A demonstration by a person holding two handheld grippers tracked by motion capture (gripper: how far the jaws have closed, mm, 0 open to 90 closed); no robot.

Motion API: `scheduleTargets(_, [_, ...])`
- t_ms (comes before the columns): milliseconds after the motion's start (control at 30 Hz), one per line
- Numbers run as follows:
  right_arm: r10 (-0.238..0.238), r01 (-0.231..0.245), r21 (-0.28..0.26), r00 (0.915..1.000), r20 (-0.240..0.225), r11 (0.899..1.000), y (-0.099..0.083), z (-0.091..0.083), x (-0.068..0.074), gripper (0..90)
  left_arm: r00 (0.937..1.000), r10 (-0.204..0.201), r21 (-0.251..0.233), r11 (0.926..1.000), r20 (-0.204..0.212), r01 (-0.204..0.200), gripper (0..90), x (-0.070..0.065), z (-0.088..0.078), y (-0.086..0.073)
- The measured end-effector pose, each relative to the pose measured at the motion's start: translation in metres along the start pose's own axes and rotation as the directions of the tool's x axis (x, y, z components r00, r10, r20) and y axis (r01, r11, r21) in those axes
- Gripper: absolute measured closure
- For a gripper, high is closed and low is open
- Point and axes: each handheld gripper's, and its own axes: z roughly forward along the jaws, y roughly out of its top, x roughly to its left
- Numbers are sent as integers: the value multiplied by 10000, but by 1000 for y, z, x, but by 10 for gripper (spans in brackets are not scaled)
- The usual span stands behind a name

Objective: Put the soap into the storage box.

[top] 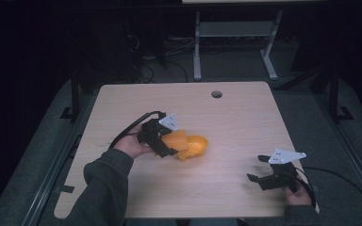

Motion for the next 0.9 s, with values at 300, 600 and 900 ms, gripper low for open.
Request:
scheduleTargets(300, [36, -36, -34, 10000, -24, 10000, 0, -1, 0, 137, 9999, -15, -207, 9998, 132, 18, 206, 5, 15, 12])
scheduleTargets(600, [36, -36, -38, 10000, -33, 10000, 0, 0, 0, 137, 9997, -73, -375, 9993, 237, 82, 206, 8, 24, 19])
scheduleTargets(900, [-23, 23, -29, 10000, -58, 10000, 0, 0, 0, 137, 9996, -184, -528, 9984, 195, 194, 206, 11, 32, 24])
